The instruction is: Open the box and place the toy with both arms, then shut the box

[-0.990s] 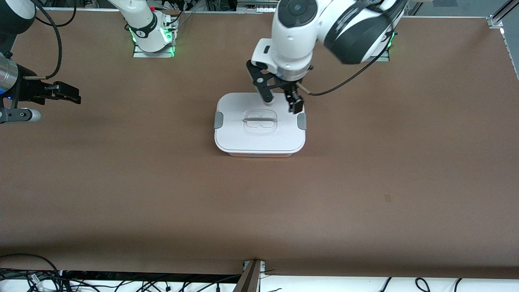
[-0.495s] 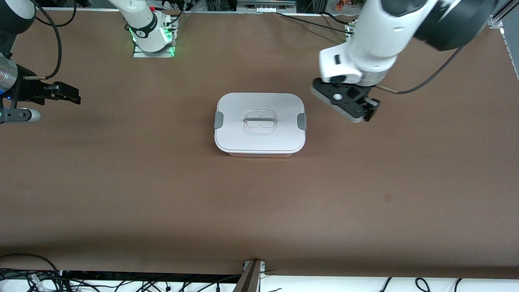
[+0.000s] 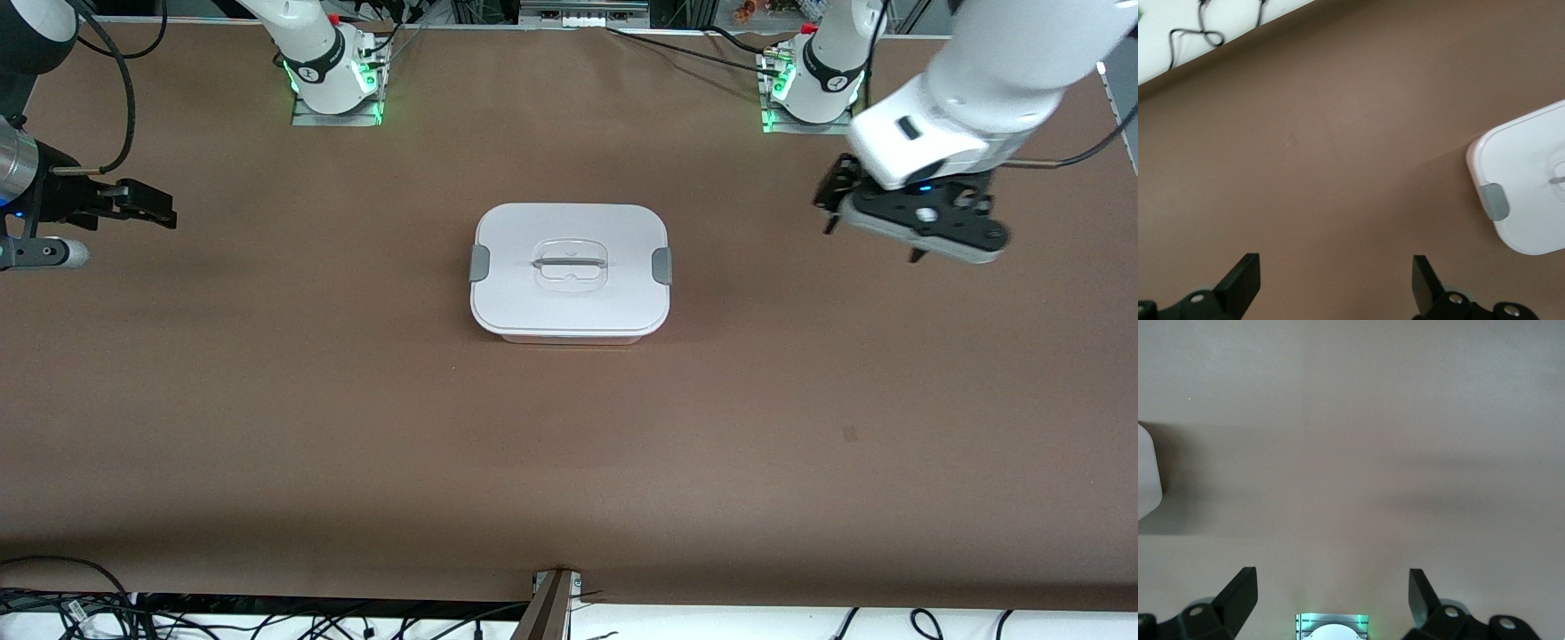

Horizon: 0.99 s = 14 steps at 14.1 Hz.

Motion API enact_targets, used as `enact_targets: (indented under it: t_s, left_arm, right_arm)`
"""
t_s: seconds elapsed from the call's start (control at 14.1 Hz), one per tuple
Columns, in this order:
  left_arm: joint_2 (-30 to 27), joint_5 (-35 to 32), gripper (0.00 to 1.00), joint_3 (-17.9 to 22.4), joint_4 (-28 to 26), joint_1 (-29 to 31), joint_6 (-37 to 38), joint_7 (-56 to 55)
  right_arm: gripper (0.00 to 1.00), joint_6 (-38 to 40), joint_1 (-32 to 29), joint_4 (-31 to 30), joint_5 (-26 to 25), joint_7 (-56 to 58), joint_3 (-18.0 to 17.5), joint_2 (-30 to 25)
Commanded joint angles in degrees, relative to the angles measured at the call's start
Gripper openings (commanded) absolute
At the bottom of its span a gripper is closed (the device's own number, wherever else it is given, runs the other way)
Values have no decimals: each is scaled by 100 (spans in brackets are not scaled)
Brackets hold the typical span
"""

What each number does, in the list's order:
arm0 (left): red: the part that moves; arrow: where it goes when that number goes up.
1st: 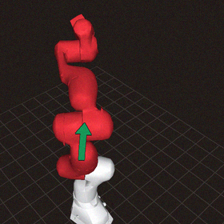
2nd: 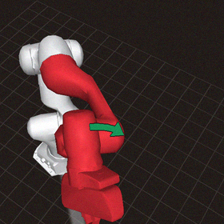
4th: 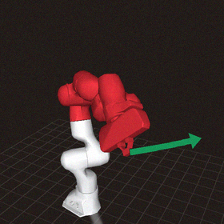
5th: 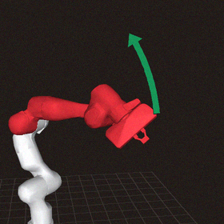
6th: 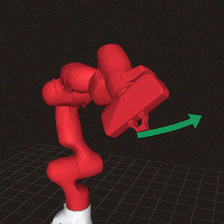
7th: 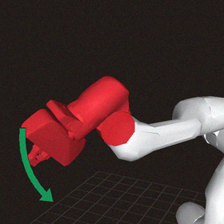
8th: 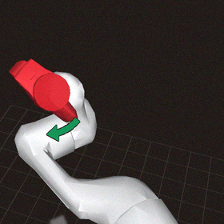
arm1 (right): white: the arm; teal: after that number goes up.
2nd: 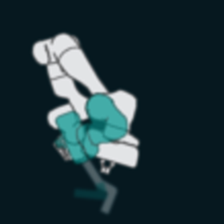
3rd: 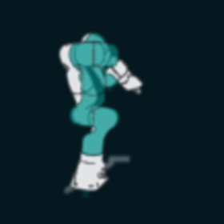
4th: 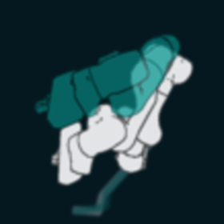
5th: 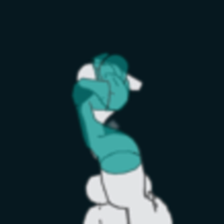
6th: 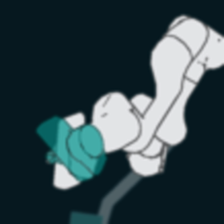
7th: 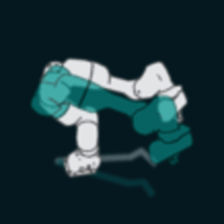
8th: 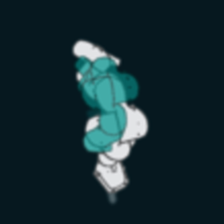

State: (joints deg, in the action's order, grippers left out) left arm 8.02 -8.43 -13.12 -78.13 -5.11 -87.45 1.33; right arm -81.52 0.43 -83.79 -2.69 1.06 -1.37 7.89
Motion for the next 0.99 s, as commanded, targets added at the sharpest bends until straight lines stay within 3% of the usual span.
enact_targets:
  t_s: [0.0,0.14,0.35,0.92]
  left_arm:
    - [-678,339,100,729,-860,-7,-175,-133]
    - [-993,702,100,1188,-1334,10,-595,-151]
    - [-1486,755,100,1189,-1950,343,-659,-351]
    - [-1443,755,100,1128,-1934,292,-572,-705]
  right_arm:
    - [100,40,9,144,75,96,31,55]
    - [100,40,18,144,75,87,31,55]
    - [100,40,18,144,75,87,31,55]
    - [100,40,18,144,75,87,31,55]
